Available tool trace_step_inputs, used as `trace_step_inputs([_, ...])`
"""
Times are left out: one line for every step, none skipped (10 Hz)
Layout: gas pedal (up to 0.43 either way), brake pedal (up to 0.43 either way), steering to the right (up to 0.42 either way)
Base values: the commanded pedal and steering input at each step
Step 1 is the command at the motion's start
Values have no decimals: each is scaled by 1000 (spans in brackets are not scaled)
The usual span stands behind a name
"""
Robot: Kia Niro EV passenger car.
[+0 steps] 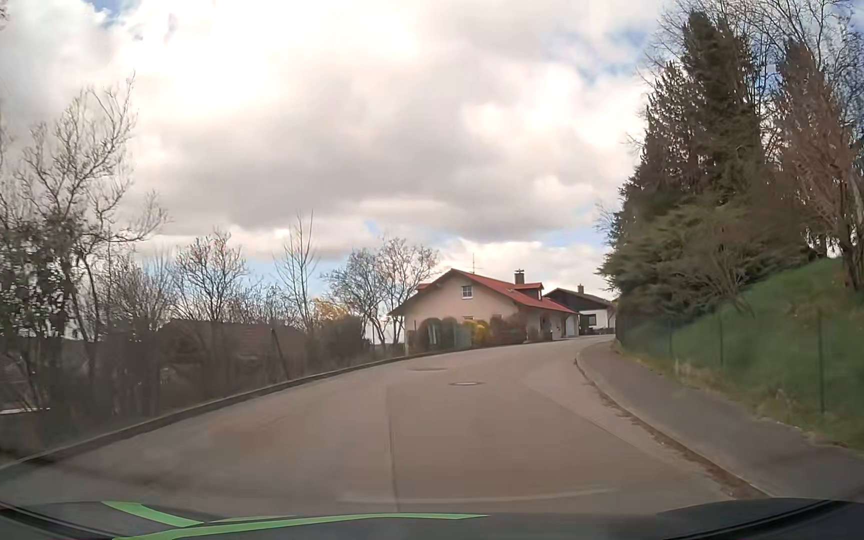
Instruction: Follow the waypoints while adhering to traffic rules and regulations
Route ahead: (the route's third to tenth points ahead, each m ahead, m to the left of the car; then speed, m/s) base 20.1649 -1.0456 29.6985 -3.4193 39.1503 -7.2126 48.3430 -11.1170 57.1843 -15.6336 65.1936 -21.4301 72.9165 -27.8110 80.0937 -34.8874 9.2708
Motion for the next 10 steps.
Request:
trace_step_inputs([197,0,47])
trace_step_inputs([197,0,46])
trace_step_inputs([197,0,47])
trace_step_inputs([197,0,51])
trace_step_inputs([197,0,54])
trace_step_inputs([197,0,55])
trace_step_inputs([197,0,56])
trace_step_inputs([197,0,56])
trace_step_inputs([197,0,57])
trace_step_inputs([197,0,57])
